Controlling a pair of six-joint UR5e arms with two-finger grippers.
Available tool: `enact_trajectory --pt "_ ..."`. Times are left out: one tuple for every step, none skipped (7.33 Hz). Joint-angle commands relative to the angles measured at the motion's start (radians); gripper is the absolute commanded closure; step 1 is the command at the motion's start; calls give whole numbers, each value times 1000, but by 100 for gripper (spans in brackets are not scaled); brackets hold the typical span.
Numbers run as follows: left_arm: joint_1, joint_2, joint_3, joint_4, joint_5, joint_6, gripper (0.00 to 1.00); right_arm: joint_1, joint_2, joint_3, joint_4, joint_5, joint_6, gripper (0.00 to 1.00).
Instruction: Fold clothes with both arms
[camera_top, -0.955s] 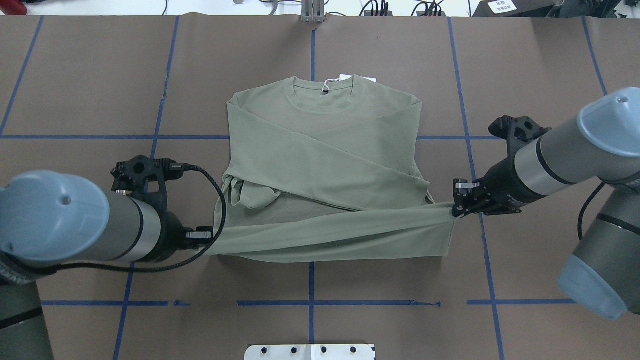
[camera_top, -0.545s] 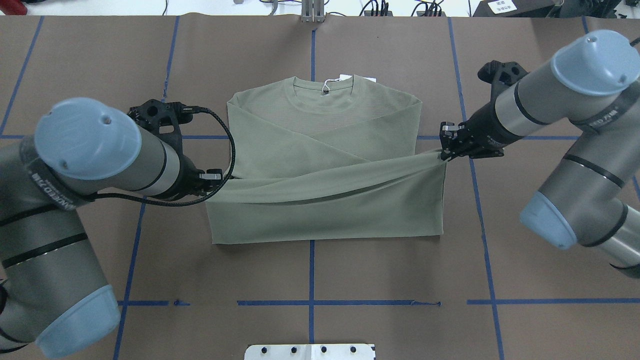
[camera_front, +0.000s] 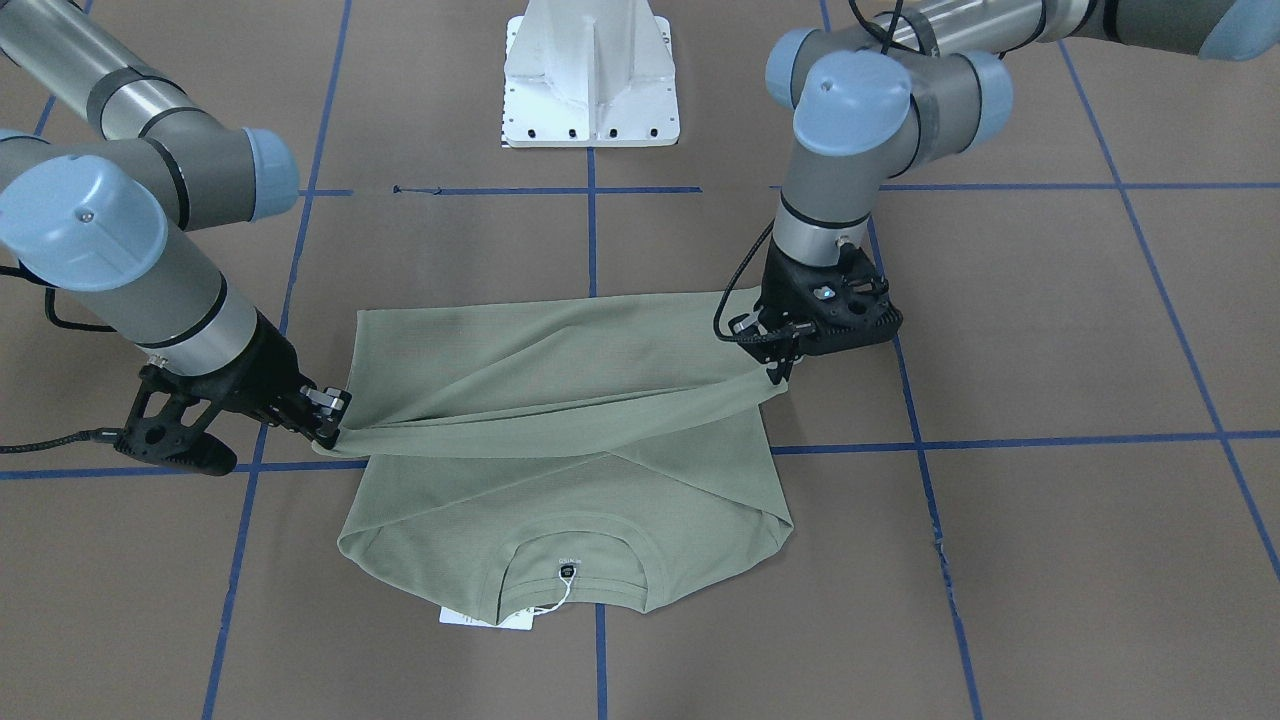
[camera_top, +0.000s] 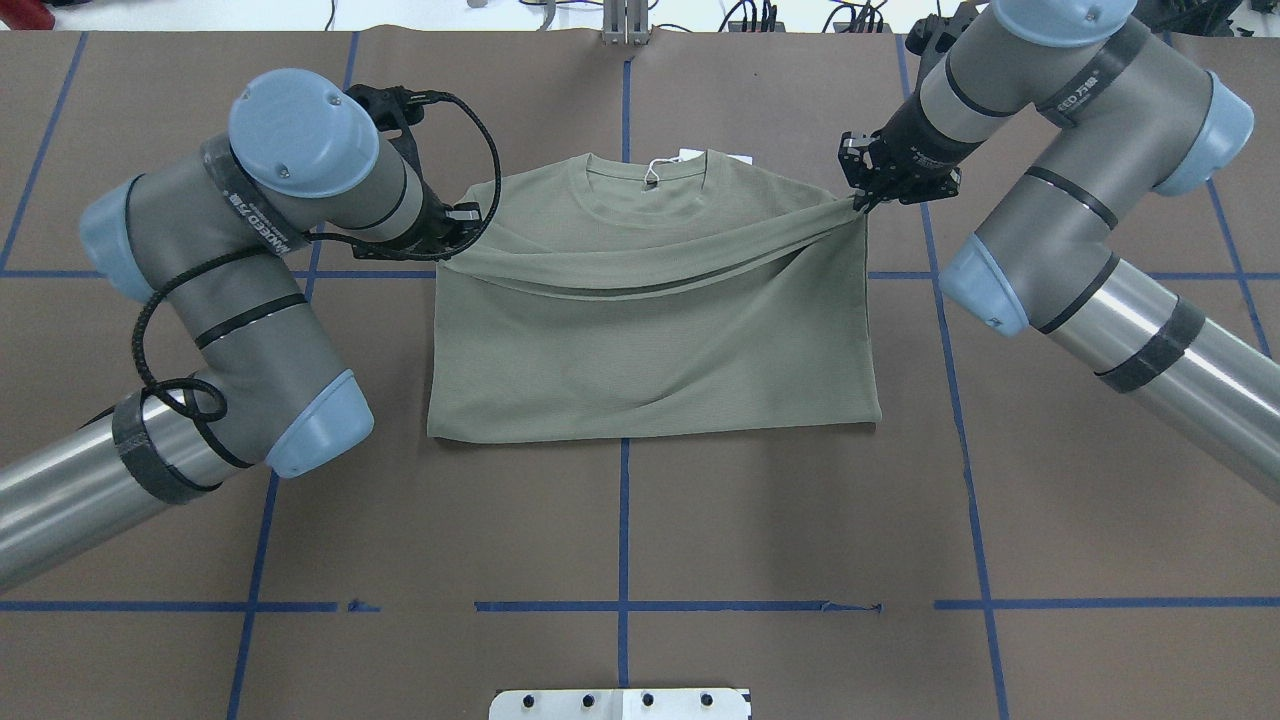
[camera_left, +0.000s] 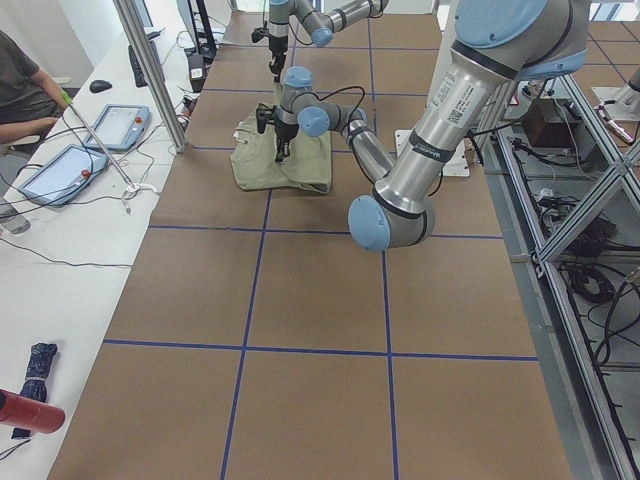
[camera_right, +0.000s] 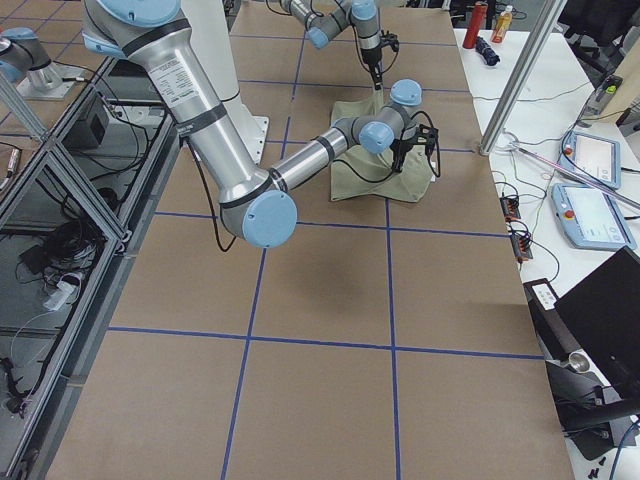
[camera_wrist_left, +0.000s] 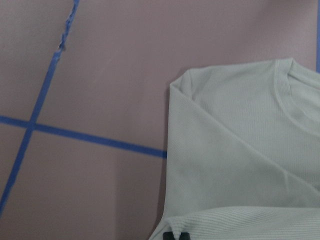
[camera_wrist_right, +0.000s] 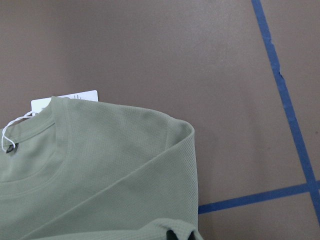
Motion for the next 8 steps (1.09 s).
enact_trajectory --pt "-31 -15 154 -131 2 0 100 4 50 -131 82 -6 -1 100" --pt "-37 -18 174 -134 4 -3 100 4 56 -167 97 -9 -1 100" --pt "-45 -32 199 -135 4 -3 100 8 62 -173 99 -18 -1 100" --pt "-45 -44 214 -134 4 -4 100 8 62 -175 99 -20 -1 100" --pt "-45 -46 219 -134 5 -6 100 18 62 -178 98 -23 -1 100" --pt "-49 -47 224 -134 5 -6 100 21 81 -202 98 -30 -1 100" --pt "-60 -58 240 -134 5 -6 100 22 101 -228 99 -30 -1 100" --pt "-66 -78 268 -142 5 -3 100 22 104 -239 107 -35 -1 100"
